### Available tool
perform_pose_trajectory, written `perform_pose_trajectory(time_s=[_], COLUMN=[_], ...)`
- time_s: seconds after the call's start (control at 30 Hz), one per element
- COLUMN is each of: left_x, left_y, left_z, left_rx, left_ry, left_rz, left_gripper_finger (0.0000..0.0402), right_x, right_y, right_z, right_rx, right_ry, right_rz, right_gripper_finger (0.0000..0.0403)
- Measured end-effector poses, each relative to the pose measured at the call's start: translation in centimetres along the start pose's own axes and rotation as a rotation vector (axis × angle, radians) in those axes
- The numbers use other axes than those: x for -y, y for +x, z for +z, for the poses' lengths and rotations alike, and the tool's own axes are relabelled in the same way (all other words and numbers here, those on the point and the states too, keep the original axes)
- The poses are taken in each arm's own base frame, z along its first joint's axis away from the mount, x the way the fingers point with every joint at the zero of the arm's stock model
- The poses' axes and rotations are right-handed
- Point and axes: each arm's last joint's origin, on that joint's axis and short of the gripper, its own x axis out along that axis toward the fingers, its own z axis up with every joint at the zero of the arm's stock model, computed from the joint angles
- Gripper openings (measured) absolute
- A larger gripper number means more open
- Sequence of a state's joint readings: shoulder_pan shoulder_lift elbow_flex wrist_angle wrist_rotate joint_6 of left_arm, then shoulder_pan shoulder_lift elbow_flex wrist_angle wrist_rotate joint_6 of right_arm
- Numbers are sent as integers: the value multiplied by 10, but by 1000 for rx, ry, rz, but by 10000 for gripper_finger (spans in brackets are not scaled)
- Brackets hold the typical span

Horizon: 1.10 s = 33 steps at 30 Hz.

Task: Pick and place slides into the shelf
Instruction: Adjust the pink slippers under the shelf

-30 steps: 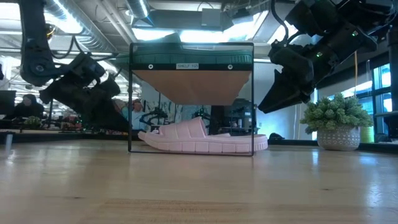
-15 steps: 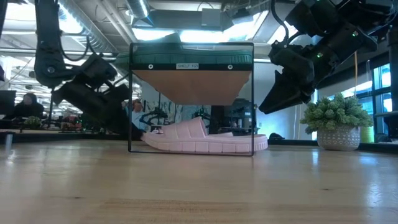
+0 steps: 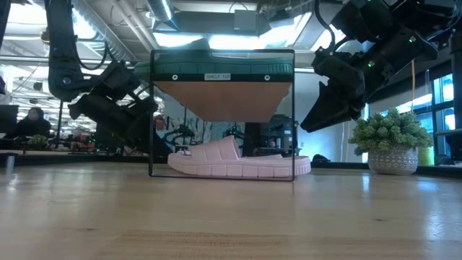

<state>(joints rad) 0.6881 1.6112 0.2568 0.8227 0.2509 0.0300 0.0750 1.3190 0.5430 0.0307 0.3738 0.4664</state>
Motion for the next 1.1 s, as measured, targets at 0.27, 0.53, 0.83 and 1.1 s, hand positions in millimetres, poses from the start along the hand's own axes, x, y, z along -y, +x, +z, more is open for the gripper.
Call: perform_pose_trajectory(time_s=[0.27,0.53,0.83,1.1], left_x=[5,0,-11,-23], left_y=[3,2,-1,-5], left_z=[5,4,4,3], left_rx=[12,10,17,23], left_ry=[17,14,-14,-48], left_rz=[-21,41,40,90], left_gripper_finger=[216,216,216,216], right_x=[0,0,0,1], right_y=[0,0,0,0], right_z=[0,-1,-1,-1], right_rx=[0,-7,-9,-9], right_ry=[0,-3,-4,-4], right_rz=[0,-3,-4,-4], right_gripper_finger=[142,142,142,142])
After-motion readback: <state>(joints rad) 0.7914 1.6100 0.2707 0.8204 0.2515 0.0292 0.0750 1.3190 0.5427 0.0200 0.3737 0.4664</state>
